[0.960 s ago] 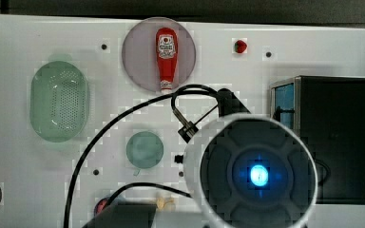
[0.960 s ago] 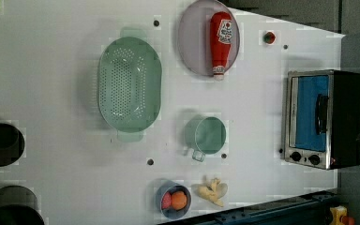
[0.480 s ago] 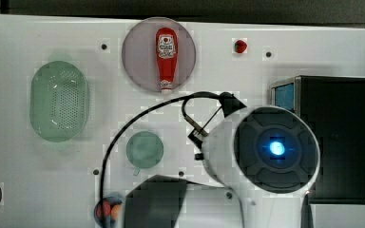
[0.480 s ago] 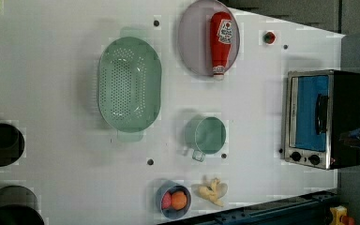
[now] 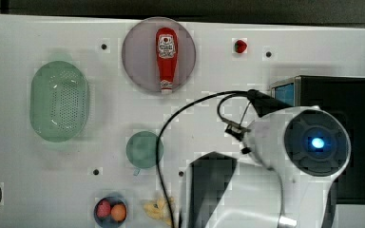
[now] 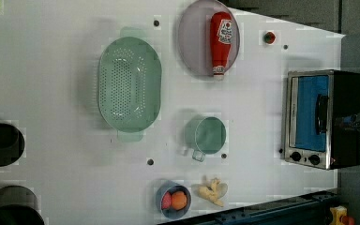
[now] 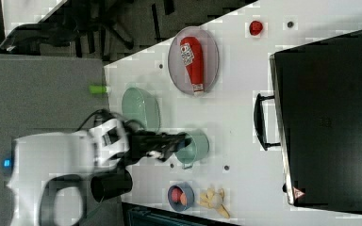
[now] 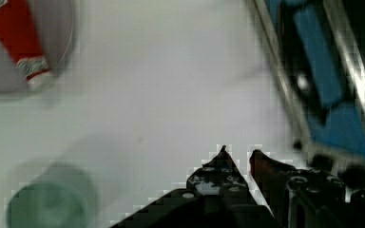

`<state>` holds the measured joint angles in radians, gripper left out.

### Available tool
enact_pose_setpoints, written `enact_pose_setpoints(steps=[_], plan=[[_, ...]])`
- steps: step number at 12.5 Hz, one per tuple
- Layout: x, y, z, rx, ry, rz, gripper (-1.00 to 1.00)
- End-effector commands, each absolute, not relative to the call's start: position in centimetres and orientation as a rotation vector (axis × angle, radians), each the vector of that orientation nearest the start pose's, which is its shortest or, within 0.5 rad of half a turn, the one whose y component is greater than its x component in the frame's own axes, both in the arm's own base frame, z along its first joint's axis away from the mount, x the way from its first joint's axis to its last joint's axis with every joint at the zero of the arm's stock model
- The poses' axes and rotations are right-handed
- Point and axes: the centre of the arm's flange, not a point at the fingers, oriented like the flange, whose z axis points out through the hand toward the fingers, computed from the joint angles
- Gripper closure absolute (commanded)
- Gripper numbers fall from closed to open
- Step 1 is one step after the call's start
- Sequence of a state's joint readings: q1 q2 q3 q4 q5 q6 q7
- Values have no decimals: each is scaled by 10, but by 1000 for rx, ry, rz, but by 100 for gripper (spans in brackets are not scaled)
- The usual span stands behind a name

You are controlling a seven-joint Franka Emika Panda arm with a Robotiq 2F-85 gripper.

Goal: Flap open oven.

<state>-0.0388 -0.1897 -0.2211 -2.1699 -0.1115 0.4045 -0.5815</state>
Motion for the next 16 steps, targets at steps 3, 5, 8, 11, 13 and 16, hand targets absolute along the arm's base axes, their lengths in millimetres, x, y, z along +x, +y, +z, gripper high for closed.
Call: enact_pose_setpoints(steps=[3, 5, 8, 11, 13, 16], plan=[[469, -208, 435, -3238, 261, -73, 65], [471, -228, 415, -3249, 282, -73, 65], [476, -247, 385, -3270, 318, -88, 65], [480, -257, 361, -3293, 284, -81, 65], [481, -257, 345, -3298, 248, -28, 65], [486, -256, 328, -3310, 230, -23, 65]])
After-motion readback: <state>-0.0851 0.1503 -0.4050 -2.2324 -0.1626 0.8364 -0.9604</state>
